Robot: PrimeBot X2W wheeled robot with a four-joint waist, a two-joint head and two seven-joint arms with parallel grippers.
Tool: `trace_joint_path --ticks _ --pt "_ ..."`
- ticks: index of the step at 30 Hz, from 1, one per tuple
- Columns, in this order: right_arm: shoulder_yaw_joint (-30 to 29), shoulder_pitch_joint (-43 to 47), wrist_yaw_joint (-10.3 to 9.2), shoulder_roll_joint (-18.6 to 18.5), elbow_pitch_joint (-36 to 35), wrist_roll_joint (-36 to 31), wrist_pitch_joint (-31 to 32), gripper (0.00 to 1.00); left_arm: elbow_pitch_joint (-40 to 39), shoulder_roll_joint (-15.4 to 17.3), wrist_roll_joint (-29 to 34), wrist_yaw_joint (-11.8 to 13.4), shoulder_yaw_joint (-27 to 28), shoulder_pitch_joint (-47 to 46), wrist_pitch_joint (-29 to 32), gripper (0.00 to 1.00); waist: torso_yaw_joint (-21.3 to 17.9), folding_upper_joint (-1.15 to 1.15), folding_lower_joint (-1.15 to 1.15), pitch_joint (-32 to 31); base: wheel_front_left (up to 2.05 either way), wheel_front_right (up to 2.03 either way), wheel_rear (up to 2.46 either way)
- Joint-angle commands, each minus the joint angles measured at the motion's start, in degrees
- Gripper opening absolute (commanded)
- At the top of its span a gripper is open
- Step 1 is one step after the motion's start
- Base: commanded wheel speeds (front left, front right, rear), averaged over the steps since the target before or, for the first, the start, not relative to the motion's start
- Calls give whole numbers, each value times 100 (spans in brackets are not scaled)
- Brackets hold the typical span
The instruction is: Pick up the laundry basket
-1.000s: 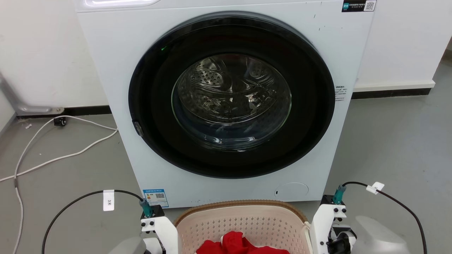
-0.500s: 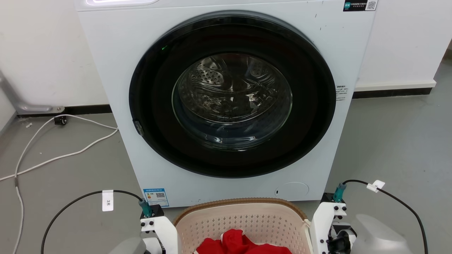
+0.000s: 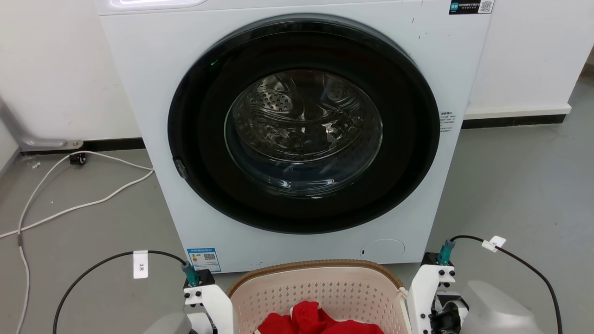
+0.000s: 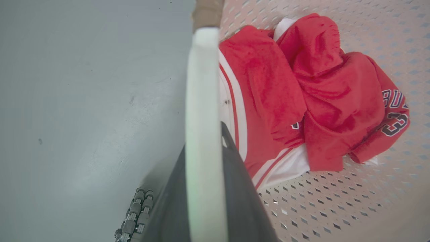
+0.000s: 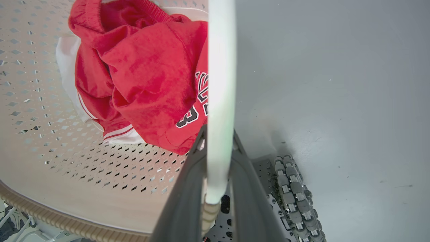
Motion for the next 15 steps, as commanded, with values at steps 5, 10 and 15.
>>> trace_joint_path --ticks 5,10,15 --pt "-4 -122 97 324 -147 139 -28 0 -143 -312 -75 -94 -34 32 -19 0 10 0 0 -15 0 0 0" --pt "7 -103 97 324 -147 158 -48 0 -135 -319 -101 -94 -57 45 -19 0 21 0 0 -35 0 0 0" --pt "11 -100 97 324 -147 186 -35 0 -132 -317 -120 -94 -75 46 -22 0 24 0 0 -34 0 0 0"
